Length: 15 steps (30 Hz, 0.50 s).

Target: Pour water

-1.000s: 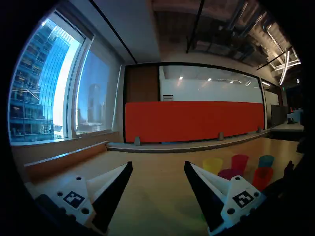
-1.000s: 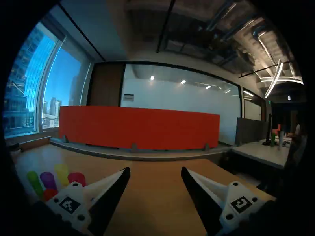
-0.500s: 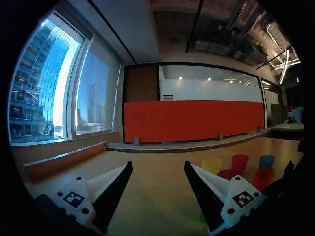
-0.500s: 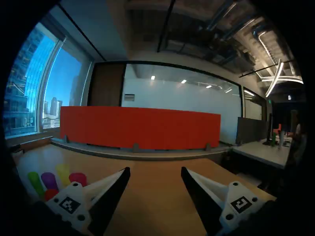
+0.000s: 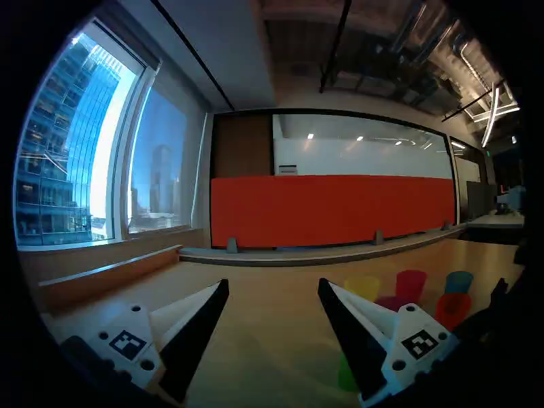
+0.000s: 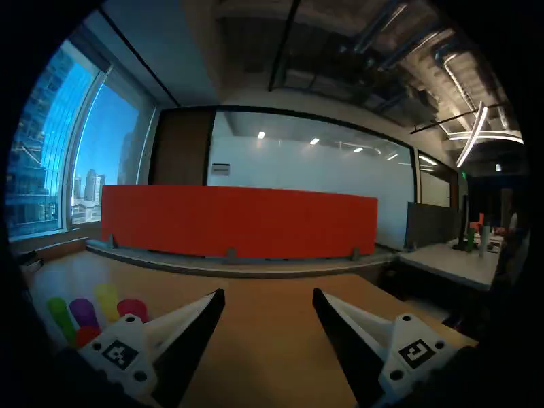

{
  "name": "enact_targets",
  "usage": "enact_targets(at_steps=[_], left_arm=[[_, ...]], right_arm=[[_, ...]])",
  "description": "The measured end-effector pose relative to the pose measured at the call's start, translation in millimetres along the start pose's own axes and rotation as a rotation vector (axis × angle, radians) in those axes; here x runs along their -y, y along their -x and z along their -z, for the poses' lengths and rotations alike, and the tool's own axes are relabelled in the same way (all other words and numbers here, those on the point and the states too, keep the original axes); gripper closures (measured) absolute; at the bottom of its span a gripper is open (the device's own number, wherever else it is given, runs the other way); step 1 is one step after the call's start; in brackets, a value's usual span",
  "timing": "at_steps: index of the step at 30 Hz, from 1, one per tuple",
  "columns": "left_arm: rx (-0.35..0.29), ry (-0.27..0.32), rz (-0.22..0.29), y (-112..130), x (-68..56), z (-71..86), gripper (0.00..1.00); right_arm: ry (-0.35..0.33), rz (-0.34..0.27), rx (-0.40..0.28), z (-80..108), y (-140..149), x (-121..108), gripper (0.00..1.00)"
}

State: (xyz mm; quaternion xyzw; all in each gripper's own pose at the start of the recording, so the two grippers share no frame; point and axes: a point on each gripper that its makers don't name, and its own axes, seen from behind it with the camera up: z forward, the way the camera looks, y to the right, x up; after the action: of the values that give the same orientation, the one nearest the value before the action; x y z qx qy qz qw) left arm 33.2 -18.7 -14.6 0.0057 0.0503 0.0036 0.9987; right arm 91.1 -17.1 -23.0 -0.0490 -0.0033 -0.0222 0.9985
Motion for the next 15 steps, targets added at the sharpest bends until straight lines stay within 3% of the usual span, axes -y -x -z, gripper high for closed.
enact_targets(at_steps=[15], left_arm=[[0.000,-0.008,0.015,4.0,-7.5,-1.6,0.03]], right_arm=[[0.008,0.001,-0.002,0.9,-0.6,-4.9,0.00]])
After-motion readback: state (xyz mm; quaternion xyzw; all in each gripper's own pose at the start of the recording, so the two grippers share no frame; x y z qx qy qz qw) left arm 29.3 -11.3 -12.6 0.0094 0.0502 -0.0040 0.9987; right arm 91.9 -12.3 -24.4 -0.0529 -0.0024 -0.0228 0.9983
